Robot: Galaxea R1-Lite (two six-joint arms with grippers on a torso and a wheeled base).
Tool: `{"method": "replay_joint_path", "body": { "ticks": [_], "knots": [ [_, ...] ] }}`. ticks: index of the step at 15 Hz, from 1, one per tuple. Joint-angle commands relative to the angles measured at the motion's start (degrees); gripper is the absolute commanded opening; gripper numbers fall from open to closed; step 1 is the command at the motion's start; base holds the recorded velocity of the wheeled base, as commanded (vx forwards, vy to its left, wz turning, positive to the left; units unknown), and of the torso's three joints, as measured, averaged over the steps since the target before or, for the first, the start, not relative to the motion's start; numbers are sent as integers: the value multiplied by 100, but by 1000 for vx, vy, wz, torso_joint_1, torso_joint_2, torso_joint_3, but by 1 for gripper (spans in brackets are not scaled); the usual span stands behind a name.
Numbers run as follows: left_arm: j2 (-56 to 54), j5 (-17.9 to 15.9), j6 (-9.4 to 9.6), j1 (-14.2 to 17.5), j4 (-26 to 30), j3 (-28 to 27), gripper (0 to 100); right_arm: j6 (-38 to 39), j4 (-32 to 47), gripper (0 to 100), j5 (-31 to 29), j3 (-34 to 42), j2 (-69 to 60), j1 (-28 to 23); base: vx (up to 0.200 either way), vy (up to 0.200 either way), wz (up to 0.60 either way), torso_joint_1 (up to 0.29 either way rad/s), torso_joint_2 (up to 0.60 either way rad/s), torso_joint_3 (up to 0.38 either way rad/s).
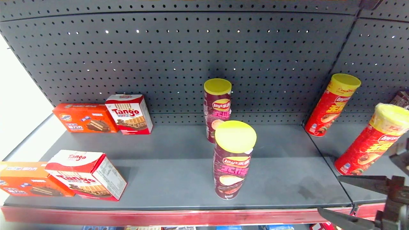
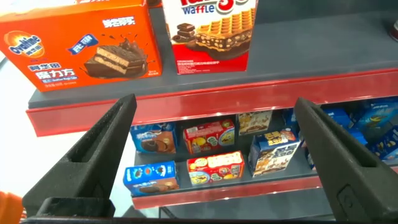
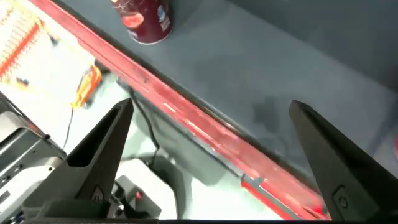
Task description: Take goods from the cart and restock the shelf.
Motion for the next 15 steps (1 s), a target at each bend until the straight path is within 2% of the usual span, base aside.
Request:
{"method": "replay_joint_path", "body": {
  "ticks": [1,8,9,15],
  "knots": [
    [21,8,-1,0,0,0,100,-8,-32,100,-229,-574,1260,358,0,0,0,0,0,0],
    [21,8,-1,0,0,0,100,-8,-111,100,-352,-1242,2262,366,0,0,0,0,0,0],
    [21,8,-1,0,0,0,100,-8,-111,100,-414,-1568,2579,384,0,0,0,0,0,0],
    [21,8,-1,0,0,0,100,-8,-111,100,-431,-2192,3089,533,0,0,0,0,0,0]
  ]
}}
